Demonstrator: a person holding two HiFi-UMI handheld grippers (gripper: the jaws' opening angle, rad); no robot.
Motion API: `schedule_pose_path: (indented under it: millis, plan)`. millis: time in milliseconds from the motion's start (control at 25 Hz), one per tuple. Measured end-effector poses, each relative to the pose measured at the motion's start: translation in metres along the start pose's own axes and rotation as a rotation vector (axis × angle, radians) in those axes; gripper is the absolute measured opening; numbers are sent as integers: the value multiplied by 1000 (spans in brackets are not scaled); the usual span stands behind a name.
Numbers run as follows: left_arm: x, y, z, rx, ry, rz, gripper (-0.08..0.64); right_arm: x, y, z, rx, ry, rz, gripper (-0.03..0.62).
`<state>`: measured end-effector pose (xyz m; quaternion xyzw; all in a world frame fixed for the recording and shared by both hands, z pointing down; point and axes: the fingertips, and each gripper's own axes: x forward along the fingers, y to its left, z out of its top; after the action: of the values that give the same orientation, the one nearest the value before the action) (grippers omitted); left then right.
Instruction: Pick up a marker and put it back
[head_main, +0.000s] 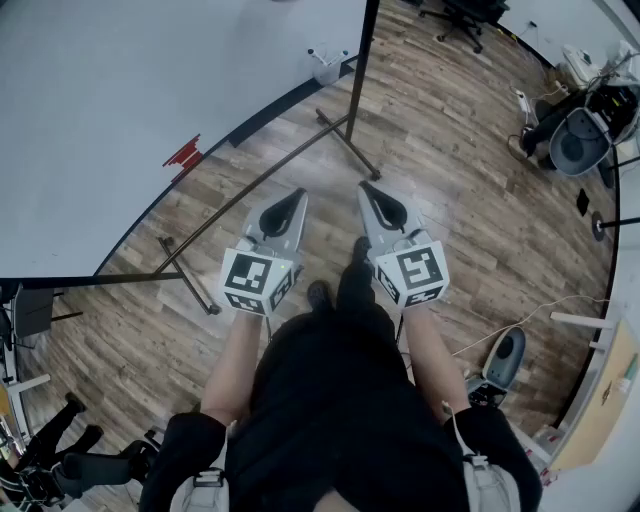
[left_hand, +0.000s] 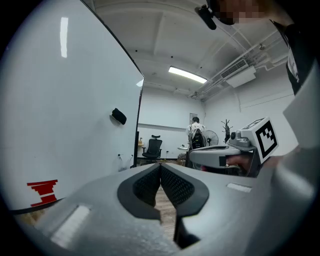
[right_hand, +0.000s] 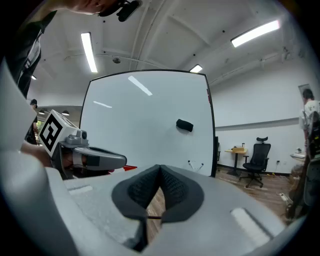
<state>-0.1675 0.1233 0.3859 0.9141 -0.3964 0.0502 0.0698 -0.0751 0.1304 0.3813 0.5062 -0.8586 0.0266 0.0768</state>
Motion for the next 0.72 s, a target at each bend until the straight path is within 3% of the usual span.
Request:
schedule_pose_path:
  millis: [520,720]
  plan:
    - [5,11,2,-19,-7,4,11,14,8,3,-45,30,33,2]
    - [7,15,-8,-33,5,1,11,18,3,-2,-8,13,6,2]
